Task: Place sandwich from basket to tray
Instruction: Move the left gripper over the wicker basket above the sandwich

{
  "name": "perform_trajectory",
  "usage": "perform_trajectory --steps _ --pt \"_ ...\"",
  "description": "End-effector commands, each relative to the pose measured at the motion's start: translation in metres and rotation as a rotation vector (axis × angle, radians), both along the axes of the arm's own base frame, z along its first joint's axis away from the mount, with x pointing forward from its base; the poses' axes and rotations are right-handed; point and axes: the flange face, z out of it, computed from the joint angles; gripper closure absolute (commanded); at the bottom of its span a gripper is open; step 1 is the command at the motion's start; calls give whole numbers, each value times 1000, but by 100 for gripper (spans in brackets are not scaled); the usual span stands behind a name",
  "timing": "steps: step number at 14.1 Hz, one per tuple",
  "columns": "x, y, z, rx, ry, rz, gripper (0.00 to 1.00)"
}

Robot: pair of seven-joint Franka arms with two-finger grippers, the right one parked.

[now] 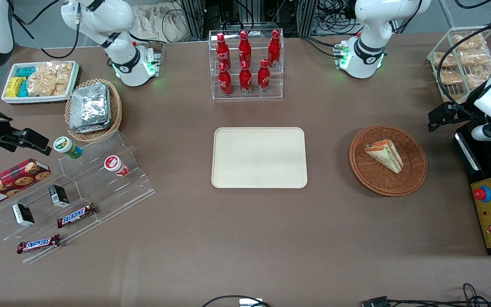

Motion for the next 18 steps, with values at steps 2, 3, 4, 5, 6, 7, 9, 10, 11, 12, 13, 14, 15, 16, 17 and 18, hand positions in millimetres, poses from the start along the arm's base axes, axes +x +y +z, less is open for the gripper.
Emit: perform_trajectory --steps 2,3,4,5,6,7,9,10,11,12,13,14,15,16,17,18 --pt "1 3 3 4 20 6 0" --pt "1 4 2 2 20 10 0" --pt "1 6 0 4 26 15 0" --pt "1 13 -4 5 36 42 0" --pt "0 16 -13 10 53 86 0" --pt "1 16 -20 12 59 125 0" --pt "-1 16 -39 17 68 175 0" --pt "-3 16 -51 21 66 210 0" --pt "-6 16 -63 24 58 243 0" --pt "-9 15 -76 25 49 280 0" --pt "-14 15 -88 27 34 303 0" --pt "-20 15 -103 28 19 319 0" --pt "-25 16 -117 28 6 343 0" --pt "-30 16 -130 29 -1 368 0" --pt "-33 16 -142 30 -6 392 0" --pt "-38 16 -156 30 -11 422 0"
